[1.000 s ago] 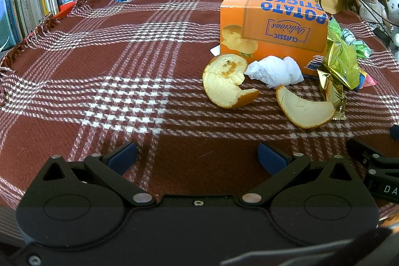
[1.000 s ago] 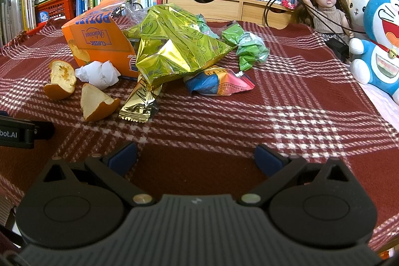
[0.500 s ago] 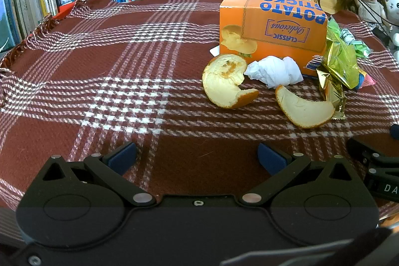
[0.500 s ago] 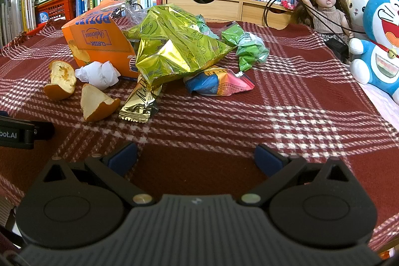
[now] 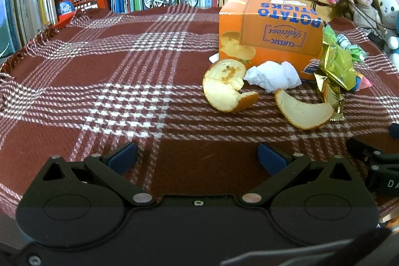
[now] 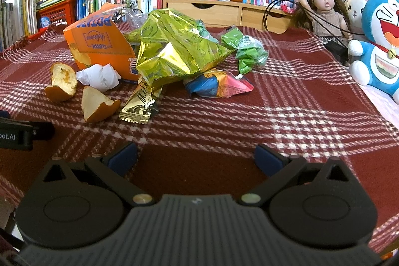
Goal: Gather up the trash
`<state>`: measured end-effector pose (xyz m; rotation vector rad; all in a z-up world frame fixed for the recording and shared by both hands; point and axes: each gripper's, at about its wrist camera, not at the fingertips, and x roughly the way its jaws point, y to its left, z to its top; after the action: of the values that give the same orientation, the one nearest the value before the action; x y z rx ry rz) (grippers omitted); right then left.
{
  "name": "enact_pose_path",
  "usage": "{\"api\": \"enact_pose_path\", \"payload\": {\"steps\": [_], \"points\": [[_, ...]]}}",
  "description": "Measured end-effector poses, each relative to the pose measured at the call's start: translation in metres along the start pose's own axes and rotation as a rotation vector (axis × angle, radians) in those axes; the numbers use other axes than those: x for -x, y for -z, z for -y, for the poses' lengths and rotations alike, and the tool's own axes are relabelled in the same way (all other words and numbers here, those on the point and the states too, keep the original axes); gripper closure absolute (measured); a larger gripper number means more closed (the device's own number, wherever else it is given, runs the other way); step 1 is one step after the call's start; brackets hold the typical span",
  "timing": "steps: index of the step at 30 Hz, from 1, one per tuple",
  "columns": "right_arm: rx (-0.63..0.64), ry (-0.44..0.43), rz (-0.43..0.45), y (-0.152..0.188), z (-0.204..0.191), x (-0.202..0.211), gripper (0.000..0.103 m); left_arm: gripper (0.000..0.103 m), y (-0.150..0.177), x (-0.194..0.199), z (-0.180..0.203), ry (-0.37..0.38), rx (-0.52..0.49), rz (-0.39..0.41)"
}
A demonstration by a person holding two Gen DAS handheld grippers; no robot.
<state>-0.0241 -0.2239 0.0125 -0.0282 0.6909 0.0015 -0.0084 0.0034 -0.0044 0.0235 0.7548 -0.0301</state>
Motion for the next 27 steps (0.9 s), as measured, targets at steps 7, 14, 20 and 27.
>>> {"api": "enact_pose_path", "payload": {"steps": [7,14,20,27], "points": [[-0.011,-0.047,0.05,-0.002,0.007,0.006,0.0,0.009,-0.001,0.013,-0.012,0.065,0.033,0.095],[0.029,-0.137,0.144,-0.021,-0.001,0.018,0.009,0.016,-0.014,0.013,-0.02,0.098,0.062,0.17],[0.066,-0.255,0.155,-0.024,-0.021,0.021,0.023,0.016,-0.021,-0.001,-0.016,0.148,0.077,0.175],[0.172,-0.285,0.132,-0.02,-0.049,0.012,0.032,0.061,-0.029,-0.026,-0.016,0.222,0.139,0.103]]}}
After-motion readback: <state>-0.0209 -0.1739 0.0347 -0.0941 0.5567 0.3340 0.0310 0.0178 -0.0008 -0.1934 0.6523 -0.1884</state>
